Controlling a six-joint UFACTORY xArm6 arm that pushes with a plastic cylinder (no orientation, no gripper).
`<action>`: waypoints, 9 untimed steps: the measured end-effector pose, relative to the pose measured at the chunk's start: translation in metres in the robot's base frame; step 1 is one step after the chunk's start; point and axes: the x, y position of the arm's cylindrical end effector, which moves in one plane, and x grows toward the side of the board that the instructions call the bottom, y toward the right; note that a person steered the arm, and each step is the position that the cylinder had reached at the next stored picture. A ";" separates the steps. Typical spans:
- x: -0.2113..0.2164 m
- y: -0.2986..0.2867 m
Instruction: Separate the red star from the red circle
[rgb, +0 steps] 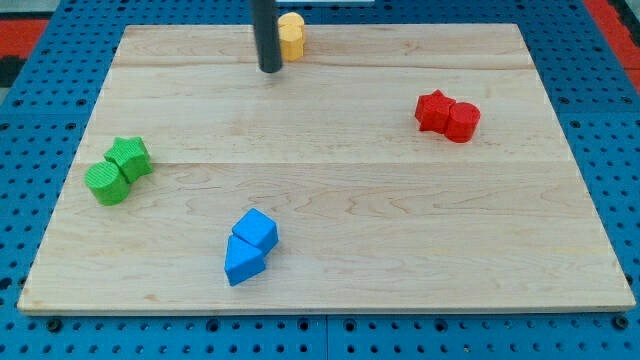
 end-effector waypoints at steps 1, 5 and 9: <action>0.035 0.027; 0.138 0.218; 0.072 0.100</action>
